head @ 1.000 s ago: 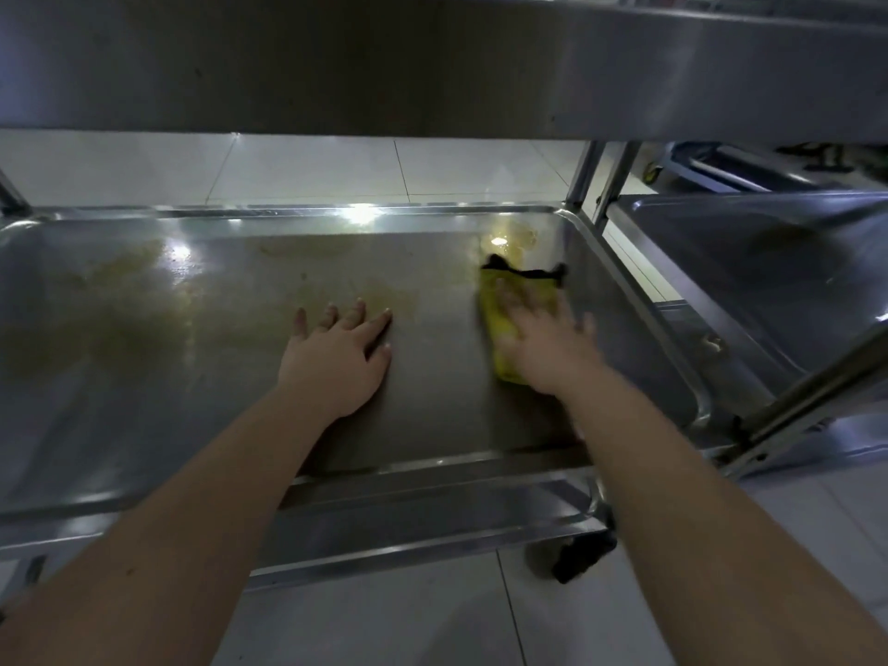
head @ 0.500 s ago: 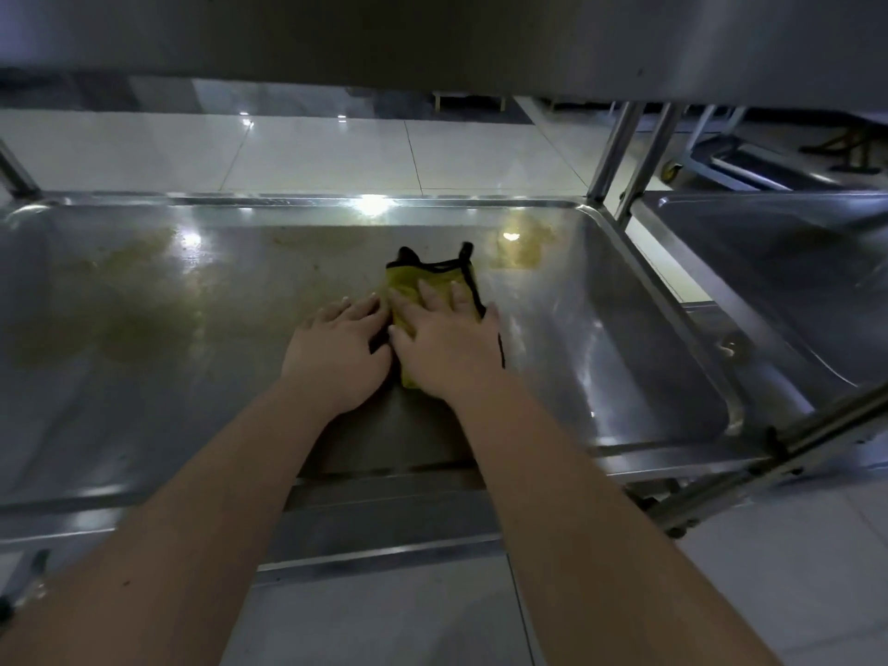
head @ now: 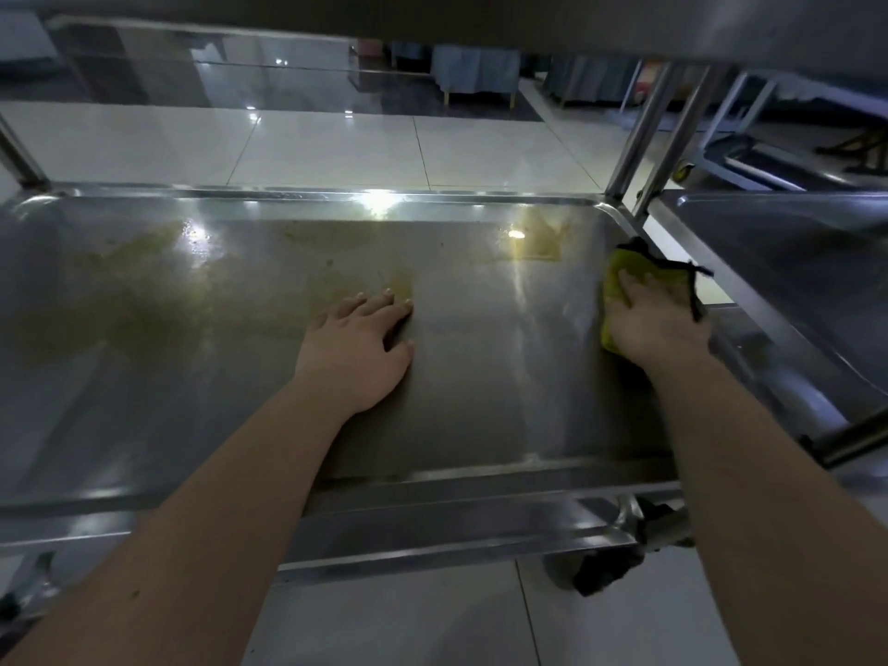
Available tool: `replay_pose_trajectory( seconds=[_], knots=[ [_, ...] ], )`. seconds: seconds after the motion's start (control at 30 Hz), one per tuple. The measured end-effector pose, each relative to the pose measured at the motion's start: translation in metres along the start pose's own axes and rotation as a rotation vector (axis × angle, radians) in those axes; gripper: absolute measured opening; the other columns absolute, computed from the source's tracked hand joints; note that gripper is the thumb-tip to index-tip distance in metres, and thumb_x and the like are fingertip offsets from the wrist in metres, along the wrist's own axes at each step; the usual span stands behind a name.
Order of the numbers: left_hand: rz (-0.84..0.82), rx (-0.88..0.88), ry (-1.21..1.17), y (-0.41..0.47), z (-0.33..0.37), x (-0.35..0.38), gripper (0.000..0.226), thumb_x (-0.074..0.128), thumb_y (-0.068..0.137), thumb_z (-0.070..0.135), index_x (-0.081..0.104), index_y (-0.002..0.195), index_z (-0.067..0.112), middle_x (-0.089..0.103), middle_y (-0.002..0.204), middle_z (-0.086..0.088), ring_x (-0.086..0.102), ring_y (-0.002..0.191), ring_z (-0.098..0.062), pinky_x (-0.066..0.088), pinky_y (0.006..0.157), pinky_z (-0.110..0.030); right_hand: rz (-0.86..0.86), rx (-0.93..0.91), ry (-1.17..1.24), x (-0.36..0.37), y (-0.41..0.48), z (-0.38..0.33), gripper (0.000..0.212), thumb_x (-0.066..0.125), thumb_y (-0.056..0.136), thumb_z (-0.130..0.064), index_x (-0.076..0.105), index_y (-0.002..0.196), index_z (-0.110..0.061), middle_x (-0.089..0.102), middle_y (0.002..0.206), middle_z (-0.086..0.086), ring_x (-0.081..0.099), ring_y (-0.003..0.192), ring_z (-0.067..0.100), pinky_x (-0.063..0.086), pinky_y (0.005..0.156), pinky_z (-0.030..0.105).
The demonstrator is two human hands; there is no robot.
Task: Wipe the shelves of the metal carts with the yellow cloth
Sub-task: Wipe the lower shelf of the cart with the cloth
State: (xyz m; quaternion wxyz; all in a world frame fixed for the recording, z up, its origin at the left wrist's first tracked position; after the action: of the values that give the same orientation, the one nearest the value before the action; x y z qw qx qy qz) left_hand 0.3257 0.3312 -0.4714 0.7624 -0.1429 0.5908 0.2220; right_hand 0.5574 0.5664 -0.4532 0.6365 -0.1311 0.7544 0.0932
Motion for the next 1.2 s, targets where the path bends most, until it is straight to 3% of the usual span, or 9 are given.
replay_pose_trajectory(
  seconds=[0.23,0.3,0.37,0.47,0.57,0.7,0.9,1.0,1.2],
  knots=[
    [0.031,0.012,0.011,-0.003,0.003,-0.004,0.054,0.043,0.091,0.048,0.036,0.144,0.042,0.033,0.154,0.014,0.029,0.141,-0.016,0.027,0.112,-0.037,-0.096,-0.576,-0.003,0.036,-0.065,-0.159,0.055,0.022,0.099,-0.054,0.011,0.152,-0.045,0.006,0.163,-0.011,0.001,0.149,0.02,0.008,0.117,0.053],
    [-0.023,-0.026,-0.119,0.009,0.0,-0.016,0.044,0.049,0.088,0.04,0.05,0.132,0.042,0.053,0.138,0.007,0.051,0.12,-0.02,0.042,0.099,-0.036,-0.106,-0.601,0.026,0.038,-0.066,-0.157,0.054,0.021,0.099,-0.055,0.009,0.151,-0.046,0.004,0.163,-0.011,-0.002,0.15,0.019,0.005,0.118,0.052],
    [-0.038,-0.112,-0.215,0.031,-0.002,-0.028,0.037,0.049,0.092,0.033,0.055,0.128,0.034,0.06,0.124,-0.001,0.057,0.101,-0.022,0.045,0.086,-0.033,-0.099,-0.585,0.022,0.037,-0.062,-0.15,0.054,0.02,0.1,-0.055,0.007,0.151,-0.045,0.003,0.163,-0.011,-0.003,0.15,0.018,0.003,0.117,0.052],
    [0.042,-0.149,-0.014,0.053,-0.002,-0.028,0.042,0.039,0.099,0.035,0.047,0.138,0.02,0.048,0.142,-0.009,0.046,0.126,-0.03,0.036,0.1,-0.037,-0.092,-0.584,0.017,0.038,-0.065,-0.154,0.054,0.019,0.099,-0.055,0.008,0.151,-0.044,0.004,0.163,-0.009,-0.002,0.15,0.02,0.003,0.116,0.053],
    [-0.001,-0.099,0.138,0.053,-0.006,-0.01,0.055,0.024,0.101,0.048,0.023,0.152,0.028,0.02,0.16,0.002,0.02,0.146,-0.022,0.021,0.114,-0.041,-0.119,-0.584,0.022,0.035,-0.056,-0.148,0.054,0.019,0.099,-0.057,0.009,0.151,-0.047,0.005,0.162,-0.013,-0.001,0.149,0.018,0.006,0.117,0.051],
    [0.036,-0.097,0.132,0.056,-0.019,-0.001,0.057,0.021,0.099,0.053,0.02,0.152,0.034,0.017,0.161,0.007,0.015,0.147,-0.018,0.014,0.116,-0.039,-0.099,-0.405,0.03,0.018,-0.007,-0.082,0.054,0.025,0.099,-0.057,0.015,0.151,-0.045,0.008,0.162,-0.012,0.005,0.149,0.02,0.014,0.119,0.047],
    [0.038,-0.08,0.127,0.058,-0.02,0.008,0.057,0.016,0.099,0.052,0.012,0.153,0.035,0.007,0.162,0.008,0.008,0.148,-0.019,0.008,0.117,-0.041,-0.042,-0.053,0.017,0.001,0.044,0.0,0.055,0.024,0.099,-0.051,0.019,0.152,-0.037,0.015,0.162,-0.003,0.009,0.148,0.027,0.013,0.115,0.06],
    [0.031,-0.081,0.107,0.059,-0.019,0.009,0.057,0.017,0.099,0.051,0.011,0.154,0.034,0.004,0.163,0.007,0.005,0.149,-0.02,0.003,0.118,-0.039,0.02,-0.138,-0.004,0.011,0.032,-0.058,0.053,0.023,0.098,-0.049,0.022,0.151,-0.038,0.019,0.161,-0.005,0.012,0.147,0.025,0.014,0.115,0.058],
    [0.034,-0.114,0.078,0.06,-0.022,0.01,0.063,0.016,0.099,0.051,-0.001,0.155,0.028,-0.004,0.163,0.004,-0.007,0.149,-0.017,-0.002,0.119,-0.037,-0.101,-0.617,0.052,0.04,-0.025,-0.199,0.053,0.021,0.098,-0.055,0.018,0.151,-0.045,0.012,0.162,-0.013,0.003,0.149,0.019,0.007,0.117,0.055]
  ],
)
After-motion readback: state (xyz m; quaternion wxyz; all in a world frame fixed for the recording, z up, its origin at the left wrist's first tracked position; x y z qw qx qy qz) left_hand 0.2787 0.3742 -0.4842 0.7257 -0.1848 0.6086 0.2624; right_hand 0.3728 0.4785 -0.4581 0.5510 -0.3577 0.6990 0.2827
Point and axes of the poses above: each hand's wrist, its own y-axis towards the middle knuckle, its own x-axis out of the palm, z = x × y, the point moved 1 cm from there along y, towards the middle knuckle
